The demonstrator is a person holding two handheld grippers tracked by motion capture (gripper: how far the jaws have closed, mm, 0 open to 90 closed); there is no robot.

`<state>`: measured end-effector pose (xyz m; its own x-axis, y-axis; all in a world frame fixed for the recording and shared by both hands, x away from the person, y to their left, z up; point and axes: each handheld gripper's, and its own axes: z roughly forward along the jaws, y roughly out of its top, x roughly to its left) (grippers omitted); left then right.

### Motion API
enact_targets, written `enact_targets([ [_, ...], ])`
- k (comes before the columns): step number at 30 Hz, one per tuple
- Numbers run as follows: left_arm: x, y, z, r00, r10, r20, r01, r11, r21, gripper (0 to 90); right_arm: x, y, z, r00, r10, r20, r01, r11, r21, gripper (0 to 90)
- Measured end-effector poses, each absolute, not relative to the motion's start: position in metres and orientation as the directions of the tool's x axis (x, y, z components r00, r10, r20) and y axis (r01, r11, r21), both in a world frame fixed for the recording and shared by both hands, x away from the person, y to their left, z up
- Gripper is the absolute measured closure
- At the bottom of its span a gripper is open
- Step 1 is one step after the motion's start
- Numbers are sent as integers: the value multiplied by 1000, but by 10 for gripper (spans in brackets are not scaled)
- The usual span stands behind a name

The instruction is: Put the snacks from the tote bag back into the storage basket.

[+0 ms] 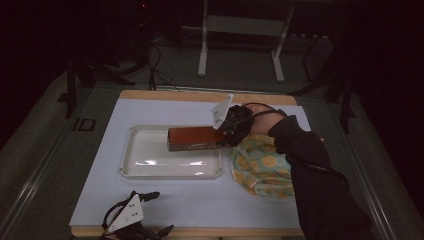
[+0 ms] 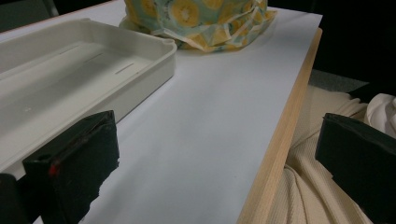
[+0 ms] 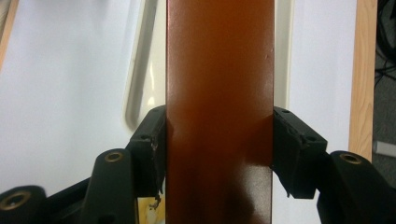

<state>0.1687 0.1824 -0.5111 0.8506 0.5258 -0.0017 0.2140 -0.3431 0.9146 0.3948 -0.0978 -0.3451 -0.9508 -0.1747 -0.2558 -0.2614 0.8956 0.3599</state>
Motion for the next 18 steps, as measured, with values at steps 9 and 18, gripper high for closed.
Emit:
enact_targets([
  [9, 168, 183, -511, 852, 523, -2, 212, -342, 915, 0, 395, -77, -354, -948, -174, -265, -276, 866, 417, 432],
  [18, 168, 183, -511, 851, 525, -4, 212, -338, 917, 0, 404, -67, -380, -954, -156, -258, -262, 851, 454, 431],
])
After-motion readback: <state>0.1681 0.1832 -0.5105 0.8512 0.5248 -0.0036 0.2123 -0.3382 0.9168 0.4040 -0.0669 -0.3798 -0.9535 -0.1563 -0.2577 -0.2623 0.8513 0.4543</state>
